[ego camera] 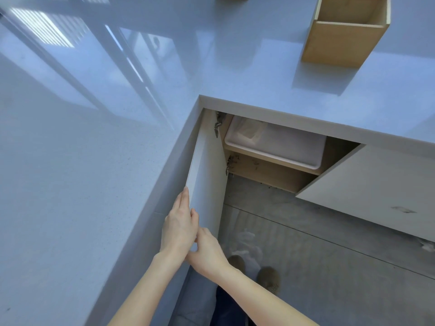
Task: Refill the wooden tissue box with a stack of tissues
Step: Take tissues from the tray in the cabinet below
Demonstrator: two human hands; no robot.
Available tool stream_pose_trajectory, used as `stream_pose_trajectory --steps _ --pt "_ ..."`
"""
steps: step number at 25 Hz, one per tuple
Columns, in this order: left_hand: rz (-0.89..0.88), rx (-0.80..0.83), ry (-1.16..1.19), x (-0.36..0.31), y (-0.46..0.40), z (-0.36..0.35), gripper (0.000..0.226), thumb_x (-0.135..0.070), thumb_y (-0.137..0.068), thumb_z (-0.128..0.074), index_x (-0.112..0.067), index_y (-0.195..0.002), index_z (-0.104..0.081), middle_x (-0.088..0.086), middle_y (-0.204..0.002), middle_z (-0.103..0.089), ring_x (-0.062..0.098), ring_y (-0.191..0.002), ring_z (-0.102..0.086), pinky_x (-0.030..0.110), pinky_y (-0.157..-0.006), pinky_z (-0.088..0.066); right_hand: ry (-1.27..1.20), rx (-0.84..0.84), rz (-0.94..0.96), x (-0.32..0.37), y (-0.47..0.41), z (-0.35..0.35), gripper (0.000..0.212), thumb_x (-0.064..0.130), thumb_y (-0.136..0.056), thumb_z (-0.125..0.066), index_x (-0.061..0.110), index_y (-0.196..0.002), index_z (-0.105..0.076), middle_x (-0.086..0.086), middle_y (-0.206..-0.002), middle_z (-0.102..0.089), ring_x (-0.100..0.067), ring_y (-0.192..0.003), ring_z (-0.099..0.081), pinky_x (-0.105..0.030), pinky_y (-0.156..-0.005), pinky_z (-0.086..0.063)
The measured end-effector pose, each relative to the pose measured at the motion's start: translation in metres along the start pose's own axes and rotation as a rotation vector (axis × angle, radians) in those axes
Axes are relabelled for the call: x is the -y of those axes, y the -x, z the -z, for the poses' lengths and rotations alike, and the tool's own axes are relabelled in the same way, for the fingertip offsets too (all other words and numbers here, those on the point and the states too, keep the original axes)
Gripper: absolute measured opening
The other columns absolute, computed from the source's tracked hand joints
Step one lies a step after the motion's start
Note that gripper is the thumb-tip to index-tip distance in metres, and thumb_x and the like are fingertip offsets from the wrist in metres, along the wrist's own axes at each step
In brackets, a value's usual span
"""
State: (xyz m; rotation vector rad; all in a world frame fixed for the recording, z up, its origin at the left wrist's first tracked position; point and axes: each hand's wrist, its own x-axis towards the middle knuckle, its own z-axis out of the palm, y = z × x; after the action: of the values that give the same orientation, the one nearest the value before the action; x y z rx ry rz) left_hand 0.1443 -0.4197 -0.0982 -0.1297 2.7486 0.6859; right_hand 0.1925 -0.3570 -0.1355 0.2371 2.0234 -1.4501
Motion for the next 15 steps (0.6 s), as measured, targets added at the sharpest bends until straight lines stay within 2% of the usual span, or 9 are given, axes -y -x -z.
stream_pose_trajectory --steps 4,8,11,15 --pt "0.050 0.027 -0.165 -0.003 -0.002 -0.006 0.059 -0.021 -0.095 -0.036 -0.007 -0.145 -0.009 0.012 -0.154 -0.020 0.031 -0.131 -0.037 0.039 -0.099 -0.038 0.049 -0.095 -0.014 -0.017 -0.007 0.032 0.069 0.035 -0.088 -0.052 0.015 -0.147 -0.022 -0.006 -0.151 -0.034 -0.019 -0.137 -0.034 -0.033 -0.113 -0.032" --pt "0.095 0.028 -0.307 -0.007 -0.003 -0.019 0.068 -0.024 -0.092 -0.039 0.000 -0.144 -0.003 0.022 -0.154 -0.010 0.035 -0.137 -0.022 0.044 -0.106 -0.030 0.048 -0.190 -0.062 -0.036 -0.008 0.070 0.065 0.031 -0.090 -0.052 0.014 -0.147 -0.024 -0.004 -0.150 -0.037 -0.017 -0.137 -0.035 -0.029 -0.111 -0.029" --pt "0.114 0.015 -0.384 -0.010 -0.006 -0.027 0.069 -0.024 -0.089 -0.043 0.001 -0.144 -0.010 0.027 -0.152 -0.008 0.039 -0.139 -0.016 0.051 -0.110 -0.022 0.059 -0.245 -0.089 -0.046 -0.008 0.098 0.062 0.030 -0.091 -0.051 0.016 -0.146 -0.026 -0.004 -0.148 -0.040 -0.017 -0.135 -0.037 -0.027 -0.109 -0.030" --pt "0.081 -0.072 -0.414 -0.012 -0.016 -0.030 0.065 -0.017 -0.084 -0.051 0.005 -0.140 -0.025 0.037 -0.147 -0.017 0.046 -0.137 -0.018 0.056 -0.110 -0.020 0.111 -0.311 -0.108 -0.052 -0.012 0.132 0.057 0.029 -0.092 -0.049 0.018 -0.144 -0.030 -0.003 -0.148 -0.041 -0.019 -0.135 -0.038 -0.030 -0.109 -0.032"
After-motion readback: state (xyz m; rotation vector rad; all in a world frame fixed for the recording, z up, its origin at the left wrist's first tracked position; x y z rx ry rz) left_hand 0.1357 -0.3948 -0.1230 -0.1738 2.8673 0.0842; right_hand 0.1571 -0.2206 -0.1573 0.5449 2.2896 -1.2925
